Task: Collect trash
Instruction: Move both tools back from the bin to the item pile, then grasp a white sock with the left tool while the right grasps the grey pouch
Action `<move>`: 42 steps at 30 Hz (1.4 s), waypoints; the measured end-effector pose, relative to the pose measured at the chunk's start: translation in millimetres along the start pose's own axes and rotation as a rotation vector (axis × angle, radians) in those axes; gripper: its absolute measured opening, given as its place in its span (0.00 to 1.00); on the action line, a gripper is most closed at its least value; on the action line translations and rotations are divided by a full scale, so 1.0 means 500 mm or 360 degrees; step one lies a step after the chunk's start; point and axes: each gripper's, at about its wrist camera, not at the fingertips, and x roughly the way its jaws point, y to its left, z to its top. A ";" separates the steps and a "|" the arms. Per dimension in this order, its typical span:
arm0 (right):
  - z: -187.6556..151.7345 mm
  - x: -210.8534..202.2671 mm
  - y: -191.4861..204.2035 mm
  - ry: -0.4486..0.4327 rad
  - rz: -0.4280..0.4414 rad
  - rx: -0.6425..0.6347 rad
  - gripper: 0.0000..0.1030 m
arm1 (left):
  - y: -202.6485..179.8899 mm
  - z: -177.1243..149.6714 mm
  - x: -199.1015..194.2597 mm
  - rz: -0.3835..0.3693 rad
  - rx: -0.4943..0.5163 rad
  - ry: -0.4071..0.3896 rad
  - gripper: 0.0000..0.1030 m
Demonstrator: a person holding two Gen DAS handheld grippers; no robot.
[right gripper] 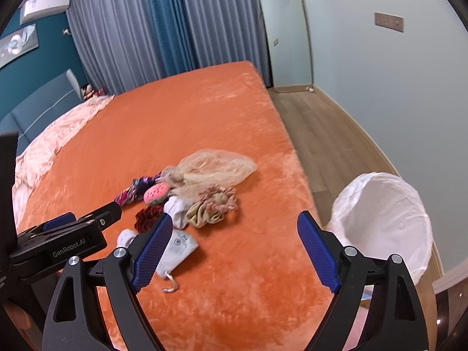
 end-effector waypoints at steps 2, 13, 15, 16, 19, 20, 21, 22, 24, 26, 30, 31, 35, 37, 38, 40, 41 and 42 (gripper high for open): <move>-0.008 0.016 0.015 0.0031 0.0018 -0.0021 0.81 | 0.034 -0.008 0.015 0.0025 -0.0043 0.0030 0.93; -0.058 0.114 0.079 0.0161 0.0058 -0.0079 0.81 | 0.150 -0.040 0.078 0.0166 -0.0111 0.0124 0.93; -0.068 0.130 0.087 0.0179 0.0066 -0.0089 0.81 | 0.167 -0.045 0.092 0.0181 -0.0133 0.0150 0.93; -0.072 0.140 0.092 0.0187 0.0069 -0.0094 0.81 | 0.176 -0.048 0.101 0.0202 -0.0138 0.0158 0.93; -0.082 0.168 0.100 0.0216 0.0077 -0.0096 0.81 | 0.186 -0.057 0.120 0.0228 -0.0123 0.0183 0.93; -0.086 0.179 0.101 0.0228 0.0090 -0.0090 0.81 | 0.188 -0.060 0.128 0.0227 -0.0124 0.0197 0.93; -0.089 0.187 0.102 0.0239 0.0094 -0.0084 0.81 | 0.192 -0.062 0.135 0.0225 -0.0129 0.0209 0.93; -0.092 0.198 0.104 0.0254 0.0095 -0.0077 0.81 | 0.196 -0.065 0.145 0.0213 -0.0140 0.0225 0.93; -0.098 0.218 0.104 0.0280 0.0104 -0.0064 0.81 | 0.201 -0.070 0.162 0.0204 -0.0161 0.0253 0.93; -0.105 0.239 0.105 0.0307 0.0110 -0.0051 0.81 | 0.204 -0.074 0.180 0.0200 -0.0171 0.0276 0.93; -0.117 0.276 0.104 0.0366 0.0141 -0.0014 0.81 | 0.200 -0.076 0.209 0.0184 -0.0152 0.0301 0.93; -0.121 0.287 0.105 0.0388 0.0151 -0.0005 0.81 | 0.197 -0.077 0.219 0.0174 -0.0141 0.0308 0.92; -0.132 0.318 0.109 0.0448 0.0187 0.0020 0.77 | 0.195 -0.080 0.248 0.0146 -0.0122 0.0337 0.88; -0.137 0.332 0.113 0.0478 0.0215 0.0027 0.69 | 0.196 -0.082 0.263 0.0114 -0.0124 0.0364 0.82; -0.140 0.339 0.116 0.0498 0.0230 0.0029 0.64 | 0.198 -0.083 0.269 0.0090 -0.0129 0.0376 0.78; -0.145 0.351 0.121 0.0529 0.0262 0.0040 0.51 | 0.197 -0.085 0.278 0.0039 -0.0136 0.0396 0.70; -0.147 0.355 0.122 0.0539 0.0278 0.0046 0.47 | 0.196 -0.085 0.279 0.0021 -0.0133 0.0400 0.63; -0.149 0.357 0.125 0.0548 0.0298 0.0051 0.36 | 0.194 -0.085 0.281 0.0004 -0.0127 0.0406 0.59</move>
